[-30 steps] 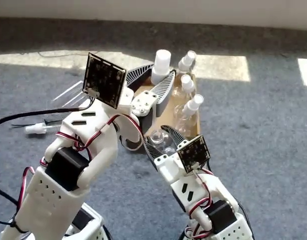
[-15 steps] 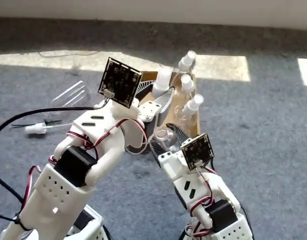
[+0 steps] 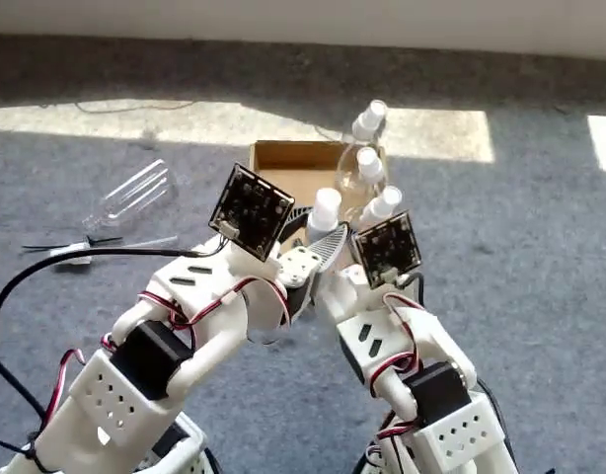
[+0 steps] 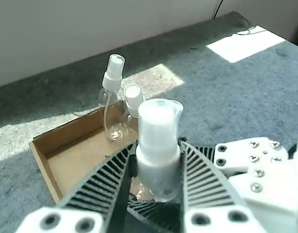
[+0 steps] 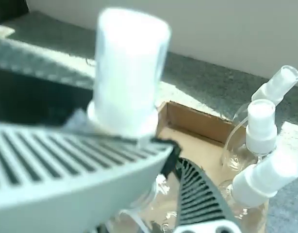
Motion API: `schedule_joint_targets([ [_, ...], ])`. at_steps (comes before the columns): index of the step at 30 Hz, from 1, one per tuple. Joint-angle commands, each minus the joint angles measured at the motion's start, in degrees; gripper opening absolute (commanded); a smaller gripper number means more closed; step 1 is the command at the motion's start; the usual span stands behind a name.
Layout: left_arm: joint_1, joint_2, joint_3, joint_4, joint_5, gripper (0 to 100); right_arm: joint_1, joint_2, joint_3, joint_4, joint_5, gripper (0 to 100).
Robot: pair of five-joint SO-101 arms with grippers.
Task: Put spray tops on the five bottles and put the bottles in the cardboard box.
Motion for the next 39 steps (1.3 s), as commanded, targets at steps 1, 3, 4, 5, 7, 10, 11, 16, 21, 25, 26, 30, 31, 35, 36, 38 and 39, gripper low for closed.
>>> schedule_joint_targets([
  [1,-1.19,-0.92,-0.22,0.09,0.18,1,0.92,-0.40,-5.05,-1.54,-2.73,0.3],
  [3,-2.24,-0.92,-0.22,0.26,0.18,4,1.01,-1.71,-5.05,-1.54,-2.73,0.4],
  [4,-2.42,-0.92,-0.22,0.35,0.18,7,1.01,-2.51,-4.97,-1.45,-2.73,0.4],
  [5,-2.42,-0.92,-0.22,0.44,0.18,11,1.01,-3.38,-4.97,-1.45,-2.73,0.4],
  [7,-2.42,-0.92,-0.31,1.93,0.09,17,1.10,-4.88,-4.88,-1.36,-2.73,0.4],
  [10,-2.51,-1.01,-3.30,5.63,-2.73,22,1.10,-6.81,-4.88,-1.27,-2.73,0.4],
  [11,-2.51,-1.01,-4.88,6.77,-3.96,22,1.10,-7.16,-4.53,-1.27,-2.81,0.4],
  [16,-2.51,-0.92,-13.67,9.76,-7.03,24,1.10,-8.40,-0.31,-1.63,-2.73,0.4],
  [21,-2.51,-0.92,-20.00,9.93,-7.91,24,1.01,-9.10,2.68,-1.63,-2.73,0.4],
  [25,-2.59,-0.92,-21.23,10.46,-7.91,23,1.01,-9.10,4.79,-1.63,-2.73,0.4],
  [26,-2.95,-0.92,-20.53,11.16,-8.00,23,1.01,-9.10,4.79,-1.63,-2.73,0.4],
  [30,-7.43,-0.84,-15.69,10.37,-8.00,23,1.01,-9.10,4.70,-1.63,-2.99,0.4],
  [31,-9.36,-0.84,-14.37,9.58,-8.00,23,1.01,-9.10,4.70,-1.63,-2.99,0.4],
  [35,-13.85,-0.84,-10.42,6.07,-8.00,23,1.01,-9.10,4.88,-1.63,-2.81,0.4],
  [36,-14.37,-0.92,-10.15,5.71,-8.00,23,0.92,-9.10,4.88,-1.63,-2.81,0.4],
  [38,-15.08,-0.92,-10.15,5.54,-8.00,23,0.92,-9.10,4.88,-1.63,-2.73,0.4],
  [39,-15.52,-0.92,-10.24,5.45,-8.00,23,0.92,-9.10,4.88,-1.63,-2.73,0.4],
])
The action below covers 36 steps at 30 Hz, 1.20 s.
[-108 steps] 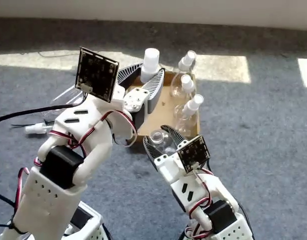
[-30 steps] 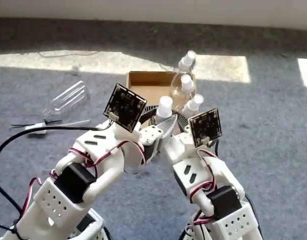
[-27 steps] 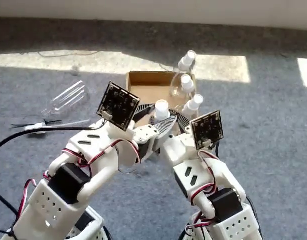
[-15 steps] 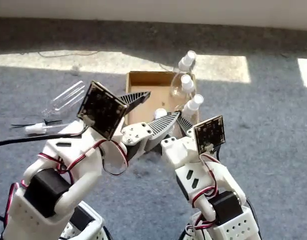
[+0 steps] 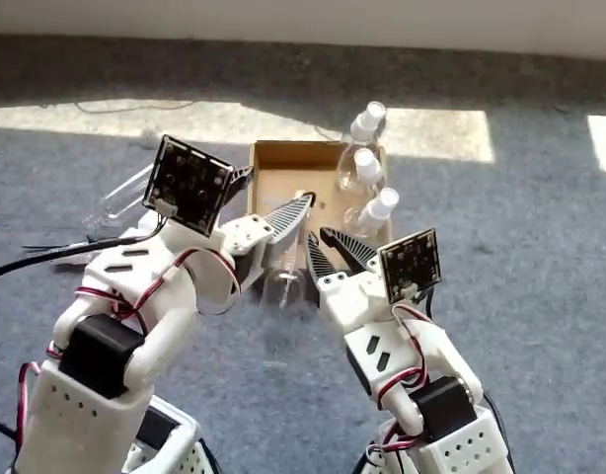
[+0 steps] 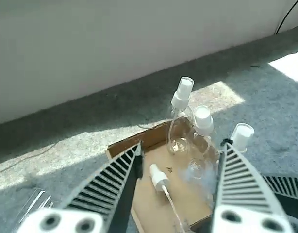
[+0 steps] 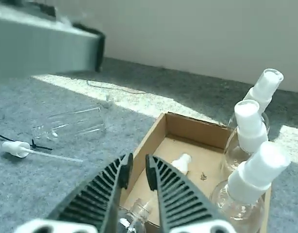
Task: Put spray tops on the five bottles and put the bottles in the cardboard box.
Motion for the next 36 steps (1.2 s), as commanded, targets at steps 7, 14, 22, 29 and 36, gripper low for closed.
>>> schedule_joint_targets([
  [7,-12.26,-0.66,0.92,-0.79,-0.18,23,0.75,-0.57,-0.48,-0.84,-0.35,0.4],
  [14,-33.98,-0.57,14.11,0.44,-0.26,24,0.75,0.22,-1.01,-0.75,6.51,0.4],
  [22,-53.05,-0.57,30.20,-1.67,-3.34,24,-1.36,27.21,-18.95,8.13,3.16,0.4],
  [29,-56.57,-0.57,43.38,-12.84,-4.40,24,-15.78,51.56,-40.31,22.99,-7.21,4.8],
  [36,-53.93,-0.57,46.11,-16.18,-4.40,24,-24.13,57.45,-36.62,23.25,-21.19,28.2],
])
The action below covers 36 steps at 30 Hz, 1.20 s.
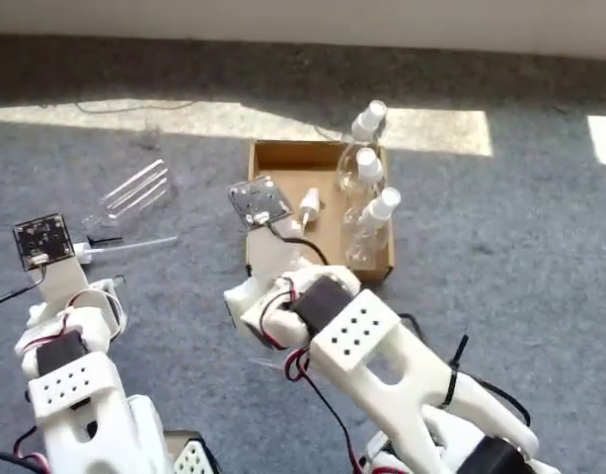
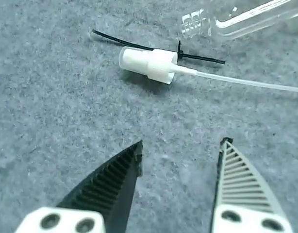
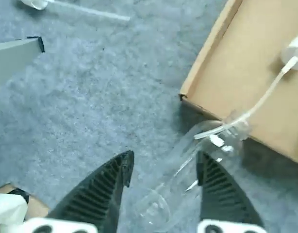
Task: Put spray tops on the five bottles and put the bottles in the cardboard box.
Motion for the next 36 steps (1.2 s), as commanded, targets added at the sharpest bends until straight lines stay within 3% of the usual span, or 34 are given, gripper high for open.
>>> schedule_joint_targets([
  [1,1.98,-0.57,-0.22,-1.32,-0.18,24,-3.47,0.22,-0.40,0.31,-6.24,28.9],
  [12,2.07,-0.57,-0.13,-1.32,-0.18,24,-2.95,0.92,0.40,0.22,-10.11,28.9],
  [18,2.15,-0.48,-0.13,-1.32,-0.18,24,4.62,1.19,5.67,-8.66,-10.29,28.9],
  [25,2.24,-0.57,0.48,-1.49,-0.18,24,4.88,1.36,15.43,-14.46,-10.29,28.9],
  [36,2.24,-0.57,0.66,-1.49,-0.26,24,4.70,1.98,16.22,-16.31,-9.93,25.4],
])
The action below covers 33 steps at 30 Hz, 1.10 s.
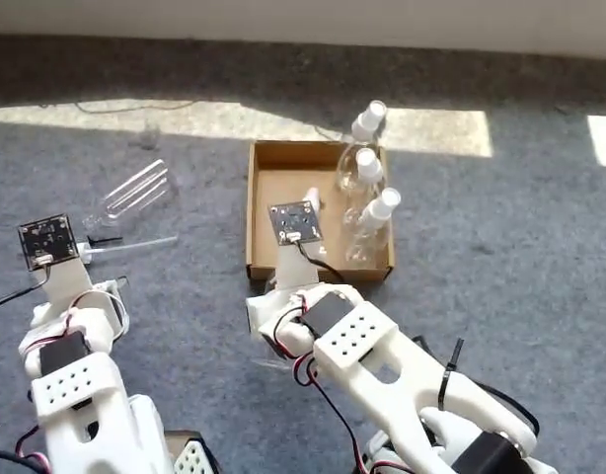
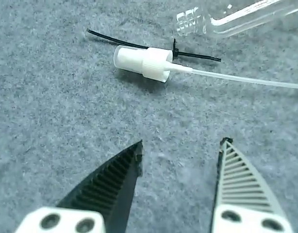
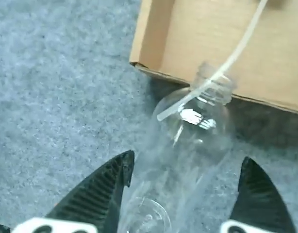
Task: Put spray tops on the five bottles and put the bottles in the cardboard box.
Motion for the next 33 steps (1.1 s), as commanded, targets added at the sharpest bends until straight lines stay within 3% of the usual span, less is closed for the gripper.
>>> schedule_joint_targets([
  [1,1.45,-0.57,-0.22,-1.05,-0.26,24,0.75,-0.04,-0.04,-2.59,-0.18,22.1],
  [7,1.45,-0.57,-0.13,-1.05,-0.26,24,1.01,-0.66,0.04,-5.05,-0.18,0.1],
  [11,1.45,-0.57,-0.13,-1.05,-0.26,24,1.10,-0.84,-0.13,-2.42,0.53,0.4],
  [16,1.45,-0.57,-0.13,-1.05,-0.26,24,1.10,-0.84,-0.48,2.51,20.57,0.4],
  [18,1.45,-0.57,-0.13,-1.05,-0.26,24,1.10,-1.45,-0.57,4.44,25.41,0.4],
  [25,1.45,-0.57,-0.13,-1.05,-0.26,24,2.59,-19.30,-0.40,5.14,32.35,0.4],
  [33,1.45,-0.57,-0.13,-1.05,-0.26,24,8.75,-43.65,-0.04,9.10,33.41,0.4],
])
